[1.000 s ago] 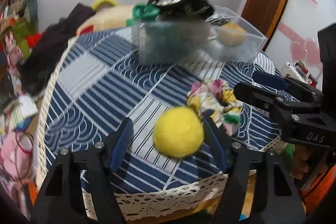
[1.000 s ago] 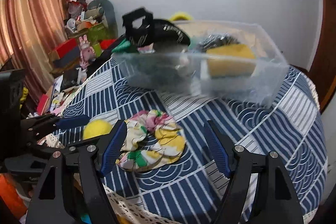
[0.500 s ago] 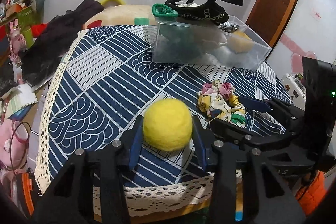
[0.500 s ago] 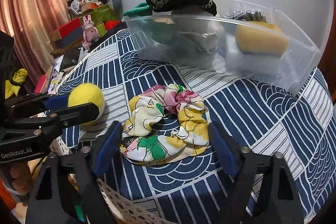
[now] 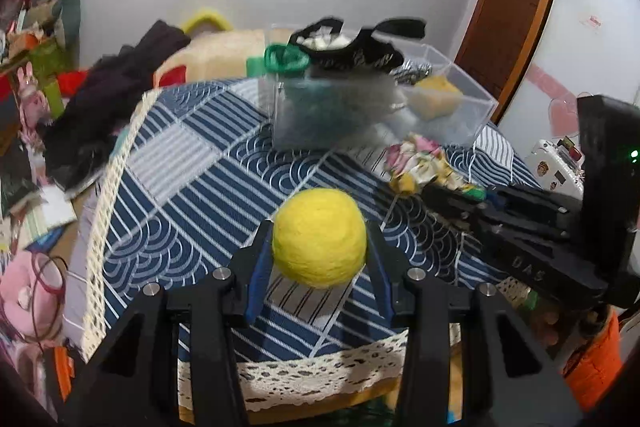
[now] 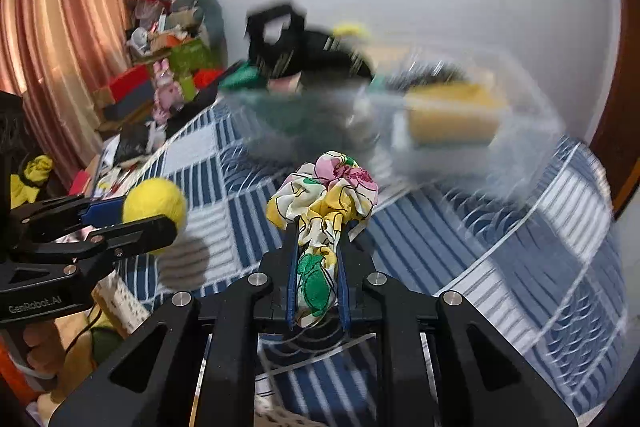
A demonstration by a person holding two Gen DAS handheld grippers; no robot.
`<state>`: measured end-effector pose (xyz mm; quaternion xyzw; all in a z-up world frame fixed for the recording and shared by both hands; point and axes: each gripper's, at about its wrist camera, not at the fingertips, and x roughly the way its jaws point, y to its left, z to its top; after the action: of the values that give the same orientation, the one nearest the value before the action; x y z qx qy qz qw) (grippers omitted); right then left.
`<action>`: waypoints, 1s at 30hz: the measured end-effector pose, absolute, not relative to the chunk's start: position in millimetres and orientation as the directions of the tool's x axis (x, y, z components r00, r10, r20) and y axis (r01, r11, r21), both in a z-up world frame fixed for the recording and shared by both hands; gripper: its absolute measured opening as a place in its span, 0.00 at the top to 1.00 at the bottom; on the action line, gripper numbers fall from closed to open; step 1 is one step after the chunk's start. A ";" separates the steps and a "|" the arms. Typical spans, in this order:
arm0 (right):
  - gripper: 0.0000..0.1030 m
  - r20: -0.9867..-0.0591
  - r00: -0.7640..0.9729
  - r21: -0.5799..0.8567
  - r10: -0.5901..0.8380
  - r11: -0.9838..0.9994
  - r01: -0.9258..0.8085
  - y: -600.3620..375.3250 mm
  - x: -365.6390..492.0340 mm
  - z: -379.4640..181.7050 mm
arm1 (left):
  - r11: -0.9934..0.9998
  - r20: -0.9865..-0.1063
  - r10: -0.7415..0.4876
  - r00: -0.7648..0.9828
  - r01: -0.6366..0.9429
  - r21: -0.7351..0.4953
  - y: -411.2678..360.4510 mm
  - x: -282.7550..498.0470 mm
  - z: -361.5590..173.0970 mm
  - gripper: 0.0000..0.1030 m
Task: Organize soft objects
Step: 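Grasp the yellow felt ball with the left gripper while the right grasps the floral scrunchie, then place the felt ball and scrunchie into the clear box, release both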
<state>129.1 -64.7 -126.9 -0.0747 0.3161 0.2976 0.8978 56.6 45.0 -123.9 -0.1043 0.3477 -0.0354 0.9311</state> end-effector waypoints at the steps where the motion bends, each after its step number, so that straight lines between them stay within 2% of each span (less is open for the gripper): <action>1: 0.86 -0.599 0.646 0.035 0.473 0.821 -0.569 -67.3 129.3 -121.9 | 0.975 -0.635 -0.142 0.759 -0.002 -0.221 44.8 57.7 -120.5 0.57; 11: 0.86 -0.484 0.752 0.048 0.448 0.871 -0.488 -100.0 141.8 -77.8 | 0.978 -0.530 -0.159 0.833 0.061 -0.199 32.1 78.9 -68.7 0.57; 19: 0.86 -0.421 0.785 0.083 0.454 0.881 -0.465 -94.6 158.5 -60.8 | 0.977 -0.494 -0.198 0.846 0.131 -0.167 -0.8 113.2 -50.5 0.57; 25: 0.86 -0.414 0.789 0.083 0.454 0.882 -0.464 -92.2 171.6 -60.8 | 0.979 -0.502 -0.192 0.844 0.130 -0.157 -9.8 149.5 -46.7 0.57; 30: 0.86 -0.440 0.763 0.116 0.473 0.873 -0.474 -94.8 188.6 -66.2 | 0.979 -0.561 -0.190 0.806 0.109 -0.175 -1.9 187.0 -60.1 0.57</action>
<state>188.6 -94.8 -66.2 -0.0013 0.2338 0.2523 0.9390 187.0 -1.9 -60.1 -0.0671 0.3016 -0.0789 0.9478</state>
